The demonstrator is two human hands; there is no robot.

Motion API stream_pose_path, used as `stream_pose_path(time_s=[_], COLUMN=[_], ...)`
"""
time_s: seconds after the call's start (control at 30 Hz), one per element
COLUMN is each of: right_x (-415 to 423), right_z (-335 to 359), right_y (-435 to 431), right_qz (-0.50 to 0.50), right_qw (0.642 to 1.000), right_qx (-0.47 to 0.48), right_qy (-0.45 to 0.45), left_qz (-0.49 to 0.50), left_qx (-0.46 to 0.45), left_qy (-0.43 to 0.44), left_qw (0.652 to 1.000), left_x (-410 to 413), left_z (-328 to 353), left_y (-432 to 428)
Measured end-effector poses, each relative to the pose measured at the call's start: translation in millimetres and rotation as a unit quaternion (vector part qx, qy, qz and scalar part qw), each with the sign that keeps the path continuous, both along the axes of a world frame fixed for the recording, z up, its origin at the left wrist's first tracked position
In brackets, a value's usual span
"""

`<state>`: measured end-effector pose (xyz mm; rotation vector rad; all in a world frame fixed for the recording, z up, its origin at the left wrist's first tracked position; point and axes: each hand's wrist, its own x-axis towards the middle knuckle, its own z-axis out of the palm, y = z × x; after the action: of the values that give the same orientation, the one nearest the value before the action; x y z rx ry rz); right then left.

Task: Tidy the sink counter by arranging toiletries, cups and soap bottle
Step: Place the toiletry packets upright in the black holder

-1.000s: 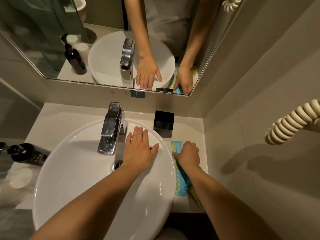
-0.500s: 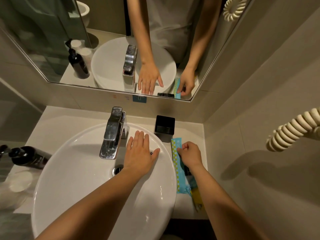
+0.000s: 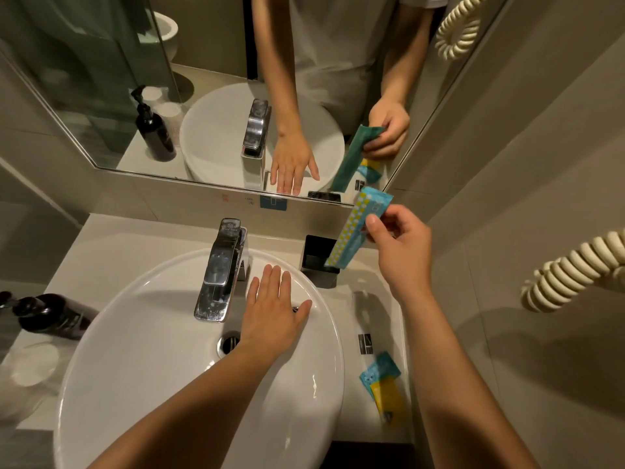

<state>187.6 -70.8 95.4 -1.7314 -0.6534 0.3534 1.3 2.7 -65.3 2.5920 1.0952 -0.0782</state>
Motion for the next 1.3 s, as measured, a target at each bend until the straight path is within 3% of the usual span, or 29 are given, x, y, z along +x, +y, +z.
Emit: stream_pose_path(time_s=[0.17,0.57,1.3], right_x=[5.2,3.2,6.8], right_z=[-11.7,-77.7,-87.0], right_y=[31.3,64.6,66.5], right_qz=[0.002,0.02,0.006], right_qw=[1.0,0.995,0.996], right_qx=[0.016,-0.091,-0.078], right_qy=[-0.006,0.039,0.052], left_qz=[0.0,0.006,0.003], left_qx=[-0.01,-0.013,-0.016], left_qy=[-0.003,-0.017,-0.007], left_qw=[1.0,1.0,1.0], left_x=[0.0,0.5,-0.3], left_z=[0.8,-0.9,-5.3], left_y=[0.6,1.5,3.8])
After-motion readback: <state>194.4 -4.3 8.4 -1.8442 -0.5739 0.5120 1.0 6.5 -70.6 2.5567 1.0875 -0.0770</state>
